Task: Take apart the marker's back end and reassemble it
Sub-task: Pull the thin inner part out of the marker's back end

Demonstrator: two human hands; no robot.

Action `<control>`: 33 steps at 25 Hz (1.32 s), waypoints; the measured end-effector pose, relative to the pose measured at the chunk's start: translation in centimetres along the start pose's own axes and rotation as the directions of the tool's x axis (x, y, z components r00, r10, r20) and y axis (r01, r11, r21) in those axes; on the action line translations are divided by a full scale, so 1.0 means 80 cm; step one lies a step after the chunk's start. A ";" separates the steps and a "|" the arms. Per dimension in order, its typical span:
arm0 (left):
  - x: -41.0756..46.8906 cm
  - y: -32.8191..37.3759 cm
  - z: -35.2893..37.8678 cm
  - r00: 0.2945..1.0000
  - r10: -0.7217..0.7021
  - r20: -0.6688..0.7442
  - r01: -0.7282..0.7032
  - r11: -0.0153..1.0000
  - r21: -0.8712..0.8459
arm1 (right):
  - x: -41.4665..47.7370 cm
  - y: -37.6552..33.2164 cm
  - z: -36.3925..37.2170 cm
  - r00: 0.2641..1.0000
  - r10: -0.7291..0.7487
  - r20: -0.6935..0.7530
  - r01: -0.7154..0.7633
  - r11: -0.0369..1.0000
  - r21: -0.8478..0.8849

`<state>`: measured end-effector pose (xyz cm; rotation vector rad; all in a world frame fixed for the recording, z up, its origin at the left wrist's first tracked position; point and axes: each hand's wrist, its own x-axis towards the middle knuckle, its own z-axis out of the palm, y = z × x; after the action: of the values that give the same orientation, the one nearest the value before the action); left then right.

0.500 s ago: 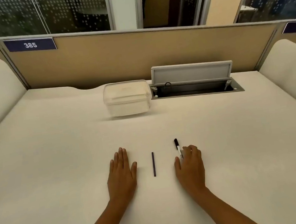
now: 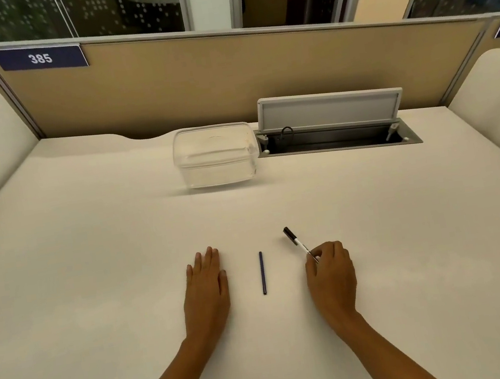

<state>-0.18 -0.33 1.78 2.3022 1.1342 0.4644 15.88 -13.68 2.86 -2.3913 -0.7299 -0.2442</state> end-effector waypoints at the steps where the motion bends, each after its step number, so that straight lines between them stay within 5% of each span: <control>1: -0.003 0.013 -0.008 0.999 -0.044 0.009 0.045 0.988 -0.146 | 0.001 -0.005 -0.004 0.999 0.023 0.024 -0.024 0.998 0.054; 4: -0.007 0.054 -0.025 0.997 -0.082 0.008 0.076 0.875 -0.478 | 0.002 -0.029 -0.022 0.978 0.070 0.194 -0.125 0.950 0.285; 6: -0.005 0.073 -0.029 0.982 -0.097 0.165 0.180 0.757 -0.629 | 0.002 -0.048 -0.033 0.935 0.077 0.347 -0.225 0.884 0.410; 9: 0.004 0.086 -0.029 0.874 -0.048 0.484 0.469 0.341 -0.814 | 0.000 -0.068 -0.042 0.841 0.089 0.534 -0.387 0.788 0.479; 11: 0.011 0.086 -0.027 0.831 -0.026 0.556 0.553 0.150 -0.820 | -0.002 -0.074 -0.047 0.768 0.112 0.630 -0.493 0.731 0.471; 22: 0.030 0.094 -0.052 0.870 -0.165 0.465 0.476 0.029 -0.879 | -0.001 -0.053 -0.085 0.504 -0.098 0.858 -0.622 0.649 0.439; 27: 0.037 0.102 -0.059 0.871 -0.057 0.487 0.476 -0.142 -0.868 | 0.001 -0.054 -0.089 0.386 -0.151 0.910 -0.708 0.584 0.397; 33: 0.032 0.115 -0.069 0.835 0.057 0.548 0.543 -0.248 -0.802 | 0.003 -0.065 -0.087 0.136 -0.302 0.944 -0.786 0.547 0.288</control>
<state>4.25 -1.27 11.81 0.4925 0.4911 0.4036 13.23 -14.42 11.10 -1.3385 -0.5661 1.7269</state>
